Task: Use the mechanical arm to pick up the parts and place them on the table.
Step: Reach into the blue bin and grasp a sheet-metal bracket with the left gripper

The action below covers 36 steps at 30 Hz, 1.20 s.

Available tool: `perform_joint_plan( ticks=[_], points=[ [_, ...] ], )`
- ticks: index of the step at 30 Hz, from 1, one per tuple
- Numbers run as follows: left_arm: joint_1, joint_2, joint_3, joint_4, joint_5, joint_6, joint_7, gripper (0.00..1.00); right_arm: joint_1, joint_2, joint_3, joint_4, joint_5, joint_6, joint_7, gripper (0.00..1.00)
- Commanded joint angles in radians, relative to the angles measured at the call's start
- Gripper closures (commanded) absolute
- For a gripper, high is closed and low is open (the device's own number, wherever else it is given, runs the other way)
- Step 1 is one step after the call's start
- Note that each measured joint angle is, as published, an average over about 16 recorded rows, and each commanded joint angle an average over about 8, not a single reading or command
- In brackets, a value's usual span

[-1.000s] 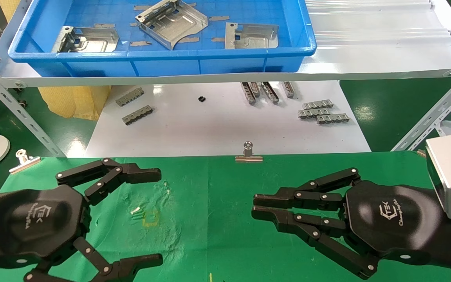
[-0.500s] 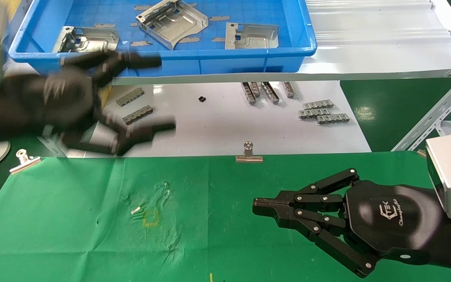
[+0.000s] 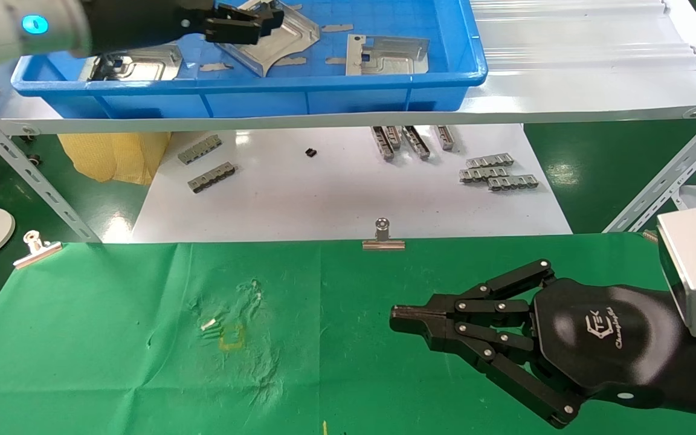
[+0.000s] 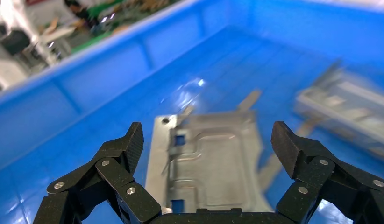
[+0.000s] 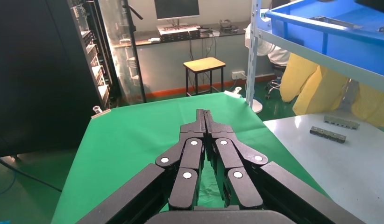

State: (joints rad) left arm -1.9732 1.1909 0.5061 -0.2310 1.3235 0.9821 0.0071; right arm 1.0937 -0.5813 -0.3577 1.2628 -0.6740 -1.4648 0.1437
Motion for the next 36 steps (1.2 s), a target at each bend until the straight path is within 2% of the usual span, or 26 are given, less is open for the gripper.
perform_joint_plan(
  ticks=[1,4,5,6,15,36],
  points=[
    [-0.033,0.046,0.016,0.076,0.030,-0.058,0.014,0.50,0.000,0.000,0.000,0.000,0.000,0.000,0.000,0.51],
    [-0.061,0.078,0.028,0.135,0.051,-0.109,0.015,0.88,0.000,0.000,0.000,0.000,0.000,0.000,0.000,0.13],
    [-0.069,0.085,0.031,0.150,0.055,-0.124,0.014,0.96,0.000,0.000,0.000,0.000,0.000,0.000,0.000,0.02],
    [-0.075,0.092,0.033,0.164,0.059,-0.136,0.013,1.00,0.000,0.000,0.000,0.000,0.000,0.000,0.000,0.00],
    [-0.098,0.114,0.044,0.226,0.075,-0.174,-0.012,1.00,0.000,0.000,0.000,0.000,0.000,0.000,0.000,0.00],
    [-0.091,0.113,0.054,0.235,0.090,-0.172,-0.041,1.00,0.000,0.000,0.000,0.000,0.000,0.000,0.000,0.00]
  ],
)
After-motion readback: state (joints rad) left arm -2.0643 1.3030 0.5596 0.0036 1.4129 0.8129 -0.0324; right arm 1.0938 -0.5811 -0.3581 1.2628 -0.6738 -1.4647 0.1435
